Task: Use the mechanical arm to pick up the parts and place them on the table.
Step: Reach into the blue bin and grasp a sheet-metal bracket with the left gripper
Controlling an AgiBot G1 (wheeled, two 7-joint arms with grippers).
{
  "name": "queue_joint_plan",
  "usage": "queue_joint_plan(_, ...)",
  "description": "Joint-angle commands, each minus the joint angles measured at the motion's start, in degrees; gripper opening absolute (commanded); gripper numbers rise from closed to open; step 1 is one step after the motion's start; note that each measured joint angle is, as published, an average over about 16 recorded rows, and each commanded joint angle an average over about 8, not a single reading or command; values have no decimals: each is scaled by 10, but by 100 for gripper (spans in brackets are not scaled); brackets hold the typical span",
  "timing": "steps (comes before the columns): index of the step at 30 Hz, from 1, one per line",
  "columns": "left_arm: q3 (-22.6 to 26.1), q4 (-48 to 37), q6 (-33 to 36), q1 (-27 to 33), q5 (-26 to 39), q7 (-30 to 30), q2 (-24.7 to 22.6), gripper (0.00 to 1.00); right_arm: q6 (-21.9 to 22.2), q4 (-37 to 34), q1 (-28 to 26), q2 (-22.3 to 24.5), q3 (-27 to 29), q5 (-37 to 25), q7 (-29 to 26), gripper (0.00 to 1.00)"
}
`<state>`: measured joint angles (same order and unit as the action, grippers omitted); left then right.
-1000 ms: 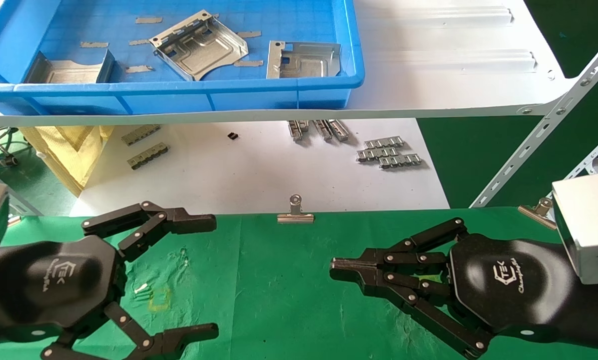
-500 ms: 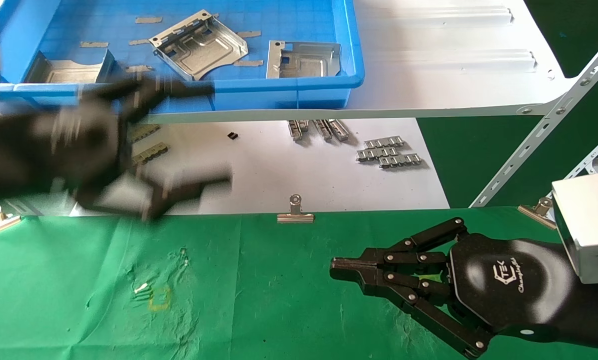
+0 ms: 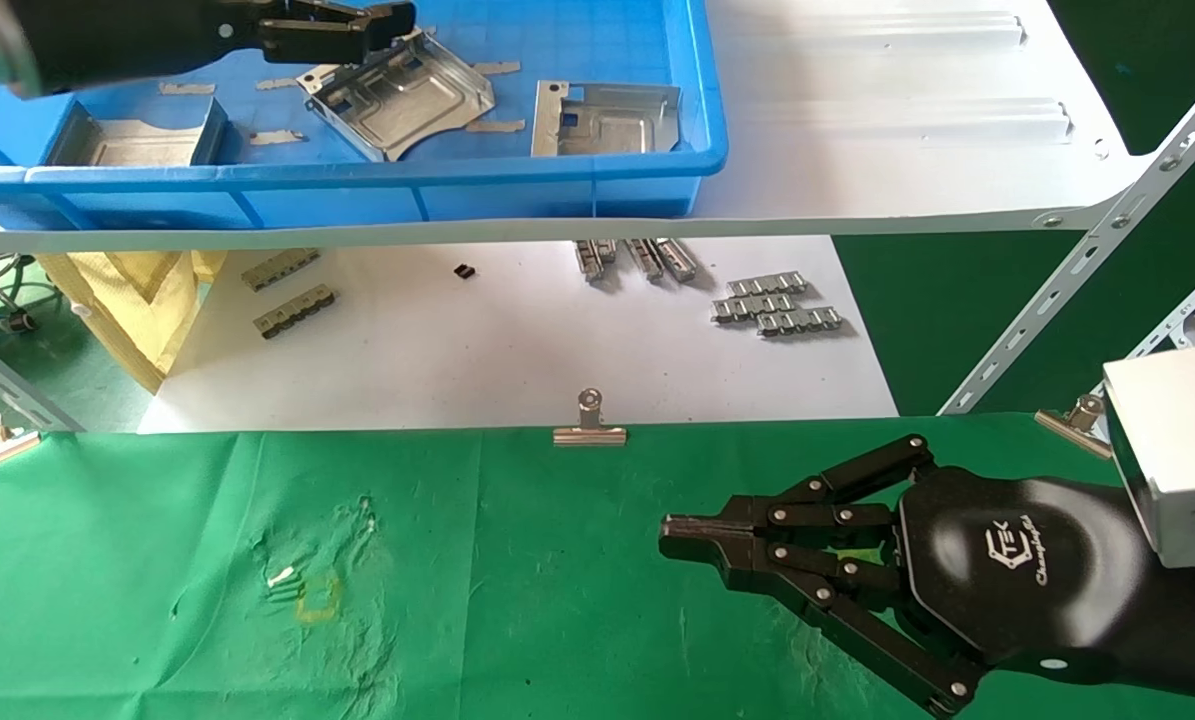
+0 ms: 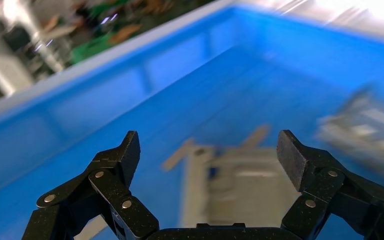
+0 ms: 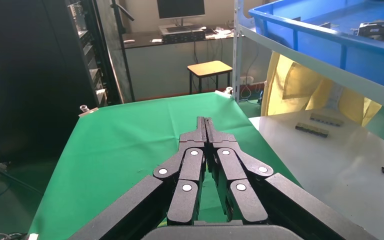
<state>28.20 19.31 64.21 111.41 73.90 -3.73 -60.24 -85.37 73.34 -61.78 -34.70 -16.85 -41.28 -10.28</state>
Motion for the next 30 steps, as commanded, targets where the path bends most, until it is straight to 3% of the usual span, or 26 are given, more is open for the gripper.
queue_joint_plan(1, 12, -46, -37, 22, 25, 7, -21, 63, 0, 0, 0, 0, 0, 0, 0, 0)
queue_joint_plan(6, 29, -99, -36, 53, 51, 4, -36, 3, 0, 0, 0, 0, 0, 0, 0, 0)
queue_joint_plan(16, 45, -146, 5, 81, 73, 12, -39, 0, 0, 0, 0, 0, -1, 0, 0, 1)
queue_joint_plan(17, 46, -149, 6, 82, 74, 13, -38, 0, 0, 0, 0, 0, -1, 0, 0, 7)
queue_joint_plan(23, 51, -164, 1, 88, 82, 19, -39, 0, 0, 0, 0, 0, -1, 1, 0, 80)
queue_joint_plan(25, 52, -168, -4, 89, 84, 21, -40, 0, 0, 0, 0, 0, -1, 1, 0, 99)
queue_joint_plan(30, 54, -175, -20, 90, 87, 26, -43, 0, 0, 0, 0, 0, -1, 1, 0, 100)
